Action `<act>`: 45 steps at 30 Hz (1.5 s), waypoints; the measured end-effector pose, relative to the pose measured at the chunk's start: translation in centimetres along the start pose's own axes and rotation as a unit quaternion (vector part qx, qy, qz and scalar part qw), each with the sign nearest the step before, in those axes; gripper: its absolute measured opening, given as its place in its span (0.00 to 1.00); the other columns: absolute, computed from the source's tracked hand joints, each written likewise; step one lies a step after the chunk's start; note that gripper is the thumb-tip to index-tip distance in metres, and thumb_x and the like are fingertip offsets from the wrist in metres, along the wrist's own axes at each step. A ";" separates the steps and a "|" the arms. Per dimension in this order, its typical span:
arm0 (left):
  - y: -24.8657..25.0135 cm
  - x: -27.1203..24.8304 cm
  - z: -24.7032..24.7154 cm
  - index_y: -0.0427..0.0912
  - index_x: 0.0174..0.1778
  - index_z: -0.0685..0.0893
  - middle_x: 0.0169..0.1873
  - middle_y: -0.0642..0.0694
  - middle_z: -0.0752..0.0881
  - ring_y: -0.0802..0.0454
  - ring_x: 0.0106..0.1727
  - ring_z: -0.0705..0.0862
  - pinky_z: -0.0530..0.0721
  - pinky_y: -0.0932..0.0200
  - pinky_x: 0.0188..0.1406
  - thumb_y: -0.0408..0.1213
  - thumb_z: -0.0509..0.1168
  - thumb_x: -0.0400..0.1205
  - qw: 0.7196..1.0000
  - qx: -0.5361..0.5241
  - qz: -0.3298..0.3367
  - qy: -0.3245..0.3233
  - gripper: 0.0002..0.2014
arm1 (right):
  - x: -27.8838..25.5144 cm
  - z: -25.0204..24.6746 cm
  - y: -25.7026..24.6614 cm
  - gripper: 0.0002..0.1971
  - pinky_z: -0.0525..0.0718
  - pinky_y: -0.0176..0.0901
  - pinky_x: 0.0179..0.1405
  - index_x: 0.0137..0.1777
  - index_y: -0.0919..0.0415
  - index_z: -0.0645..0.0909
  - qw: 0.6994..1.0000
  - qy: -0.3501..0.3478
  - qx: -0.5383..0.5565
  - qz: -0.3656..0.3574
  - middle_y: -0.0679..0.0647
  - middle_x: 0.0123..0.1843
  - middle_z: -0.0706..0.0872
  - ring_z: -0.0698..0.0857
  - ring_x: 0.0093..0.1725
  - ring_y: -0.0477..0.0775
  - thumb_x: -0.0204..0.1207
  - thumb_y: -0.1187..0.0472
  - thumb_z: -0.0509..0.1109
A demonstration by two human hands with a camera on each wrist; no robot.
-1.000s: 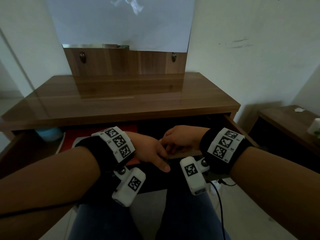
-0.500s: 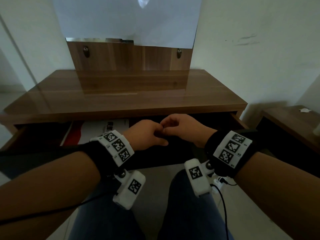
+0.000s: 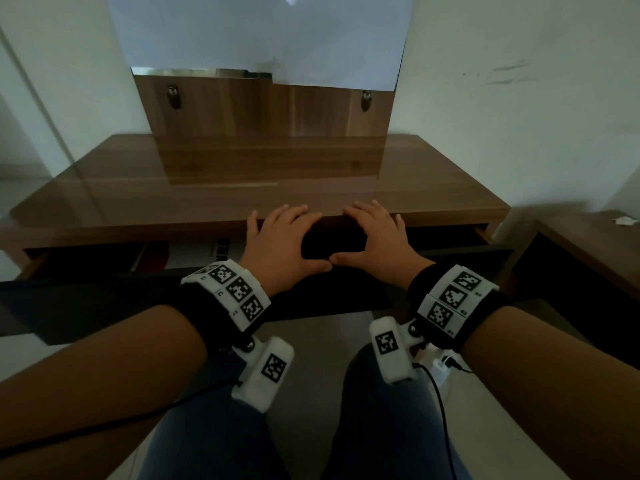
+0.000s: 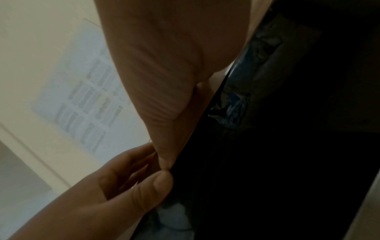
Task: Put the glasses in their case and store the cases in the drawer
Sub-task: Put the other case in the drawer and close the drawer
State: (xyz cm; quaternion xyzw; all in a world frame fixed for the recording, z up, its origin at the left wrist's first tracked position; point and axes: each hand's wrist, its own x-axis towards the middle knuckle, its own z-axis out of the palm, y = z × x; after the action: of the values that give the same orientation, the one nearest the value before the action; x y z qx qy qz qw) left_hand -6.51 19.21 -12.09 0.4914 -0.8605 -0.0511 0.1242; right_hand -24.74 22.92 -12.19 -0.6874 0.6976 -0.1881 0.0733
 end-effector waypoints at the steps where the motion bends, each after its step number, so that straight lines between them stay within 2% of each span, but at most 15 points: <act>1: -0.1 0.0 0.0 0.60 0.80 0.62 0.82 0.55 0.62 0.49 0.83 0.57 0.45 0.32 0.80 0.66 0.66 0.70 1.000 0.003 0.003 0.010 0.42 | 0.2 0.0 0.1 0.46 0.40 0.64 0.80 0.82 0.48 0.59 1.000 -0.002 -0.001 -0.002 0.48 0.86 0.57 0.47 0.85 0.52 0.66 0.37 0.74; 6: -0.6 0.5 -0.1 0.59 0.78 0.66 0.77 0.54 0.71 0.48 0.77 0.68 0.55 0.39 0.79 0.68 0.66 0.69 0.998 0.026 0.024 0.050 0.41 | 1.1 -0.2 0.8 0.50 0.36 0.66 0.79 0.83 0.46 0.55 0.999 -0.016 -0.041 -0.018 0.46 0.86 0.55 0.47 0.85 0.53 0.63 0.31 0.72; 10: -0.9 0.8 0.3 0.58 0.73 0.71 0.69 0.54 0.77 0.48 0.70 0.73 0.67 0.48 0.71 0.67 0.67 0.68 0.995 0.023 0.040 0.090 0.37 | 1.2 0.1 1.4 0.53 0.39 0.64 0.80 0.84 0.47 0.54 0.997 -0.005 -0.066 -0.037 0.47 0.86 0.55 0.49 0.85 0.55 0.62 0.32 0.73; 14: -0.8 1.2 0.8 0.59 0.64 0.76 0.59 0.55 0.79 0.49 0.63 0.75 0.69 0.49 0.64 0.64 0.68 0.69 0.991 0.017 0.033 0.132 0.28 | 1.3 0.9 1.6 0.47 0.49 0.60 0.81 0.80 0.47 0.62 0.991 0.077 -0.096 -0.058 0.49 0.82 0.66 0.60 0.82 0.57 0.62 0.32 0.73; 18: -0.8 1.7 1.5 0.57 0.56 0.78 0.54 0.54 0.79 0.47 0.58 0.76 0.69 0.49 0.58 0.60 0.71 0.69 0.984 0.015 0.032 0.177 0.22 | 1.7 1.9 1.4 0.40 0.58 0.55 0.75 0.74 0.47 0.70 0.981 0.148 -0.111 -0.055 0.50 0.75 0.74 0.68 0.76 0.57 0.62 0.33 0.72; 26: -1.3 2.7 2.7 0.53 0.48 0.78 0.47 0.51 0.80 0.44 0.50 0.78 0.70 0.48 0.50 0.53 0.73 0.67 0.969 0.020 0.042 0.242 0.17 | 2.8 3.4 1.3 0.31 0.62 0.59 0.68 0.63 0.50 0.79 0.970 0.227 -0.078 -0.032 0.54 0.62 0.80 0.75 0.66 0.62 0.61 0.38 0.75; 32: -1.5 3.0 3.1 0.51 0.45 0.79 0.44 0.49 0.81 0.43 0.46 0.78 0.71 0.49 0.45 0.50 0.72 0.68 0.962 0.039 0.051 0.267 0.14 | 3.4 4.6 1.5 0.27 0.59 0.54 0.63 0.57 0.51 0.82 0.958 0.280 -0.050 -0.030 0.55 0.56 0.83 0.76 0.61 0.63 0.60 0.40 0.77; 37: -1.6 3.0 3.4 0.52 0.45 0.79 0.43 0.49 0.82 0.43 0.45 0.78 0.71 0.49 0.45 0.50 0.70 0.70 0.960 0.039 0.051 0.273 0.12 | 3.5 5.0 1.5 0.25 0.60 0.54 0.63 0.55 0.51 0.82 0.949 0.311 -0.038 -0.028 0.55 0.55 0.84 0.70 0.60 0.57 0.60 0.40 0.77; 41: -1.6 3.0 3.1 0.52 0.45 0.79 0.43 0.50 0.82 0.43 0.46 0.78 0.72 0.49 0.46 0.52 0.68 0.71 0.964 0.038 0.047 0.258 0.12 | 3.3 4.8 1.5 0.26 0.60 0.54 0.64 0.56 0.50 0.82 0.954 0.297 -0.040 -0.031 0.54 0.56 0.85 0.73 0.62 0.58 0.62 0.37 0.74; 43: -1.6 3.0 2.5 0.53 0.44 0.79 0.43 0.52 0.82 0.45 0.46 0.79 0.73 0.50 0.46 0.55 0.66 0.72 0.969 0.025 0.048 0.240 0.11 | 3.1 4.0 1.3 0.27 0.59 0.50 0.62 0.54 0.50 0.84 0.960 0.276 -0.025 -0.024 0.52 0.55 0.85 0.77 0.61 0.59 0.63 0.32 0.68; 45: -1.6 3.4 1.3 0.55 0.42 0.80 0.41 0.55 0.81 0.49 0.45 0.79 0.74 0.51 0.47 0.59 0.62 0.75 0.976 0.001 0.040 0.215 0.12 | 3.3 2.7 0.8 0.26 0.57 0.45 0.60 0.51 0.48 0.83 0.969 0.247 0.010 -0.009 0.48 0.53 0.83 0.77 0.61 0.55 0.66 0.29 0.61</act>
State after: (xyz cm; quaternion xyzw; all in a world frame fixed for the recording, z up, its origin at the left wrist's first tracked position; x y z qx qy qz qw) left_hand -7.19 15.41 -13.12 0.4563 -0.8326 0.0617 0.3078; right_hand -24.66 19.23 -14.47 -0.6250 0.6864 -0.3592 -0.0959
